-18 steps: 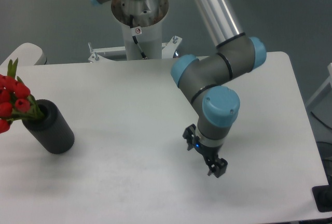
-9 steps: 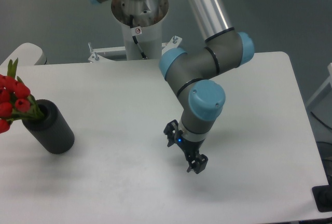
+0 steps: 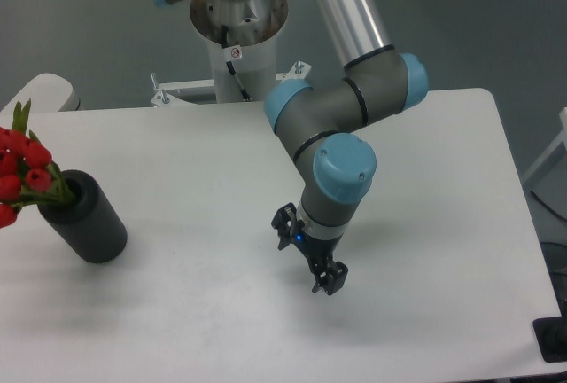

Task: Pick up the flowers from the vase
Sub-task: 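Move the open gripper up and over toward the red tulips in the black vase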

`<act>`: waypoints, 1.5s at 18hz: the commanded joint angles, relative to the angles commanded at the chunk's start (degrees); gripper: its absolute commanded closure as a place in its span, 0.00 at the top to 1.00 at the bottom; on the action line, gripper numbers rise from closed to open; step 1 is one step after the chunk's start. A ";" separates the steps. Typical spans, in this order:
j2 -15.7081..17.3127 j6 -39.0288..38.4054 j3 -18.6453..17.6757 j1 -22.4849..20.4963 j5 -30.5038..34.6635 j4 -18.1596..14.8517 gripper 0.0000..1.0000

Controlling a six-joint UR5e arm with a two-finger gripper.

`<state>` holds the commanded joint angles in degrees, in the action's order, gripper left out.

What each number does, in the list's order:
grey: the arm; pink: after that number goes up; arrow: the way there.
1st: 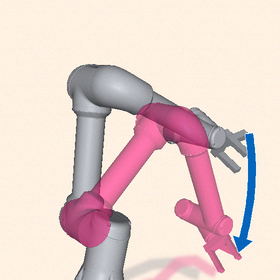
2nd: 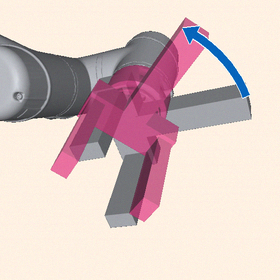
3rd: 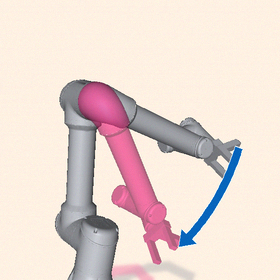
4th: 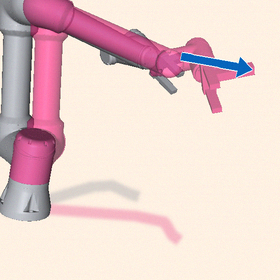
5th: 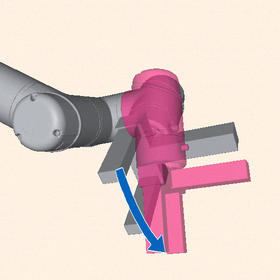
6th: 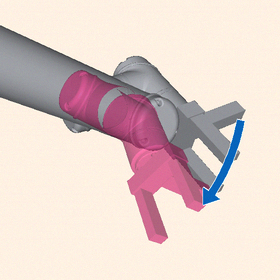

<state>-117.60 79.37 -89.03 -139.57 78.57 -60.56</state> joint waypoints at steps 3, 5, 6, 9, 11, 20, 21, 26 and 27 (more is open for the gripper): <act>1.22 -0.09 0.00 1.49 -0.09 -0.26 1.00; 1.93 -0.17 0.00 2.46 -1.40 -0.61 1.00; 2.28 -0.35 -0.09 2.72 -3.49 -0.62 1.00; 5.53 -0.62 -3.07 2.38 -13.85 -0.70 1.00; 7.64 -0.70 -7.01 2.03 -20.88 -0.44 1.00; 19.24 -0.88 -15.72 2.72 -29.08 -0.18 1.00; 20.55 -0.88 -16.95 3.51 -30.40 0.00 1.00; 22.76 -2.10 -19.69 8.52 -34.10 0.17 1.00; 22.42 -2.46 -19.69 9.31 -34.10 0.18 1.00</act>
<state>-95.18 76.91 -108.72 -130.26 44.47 -60.38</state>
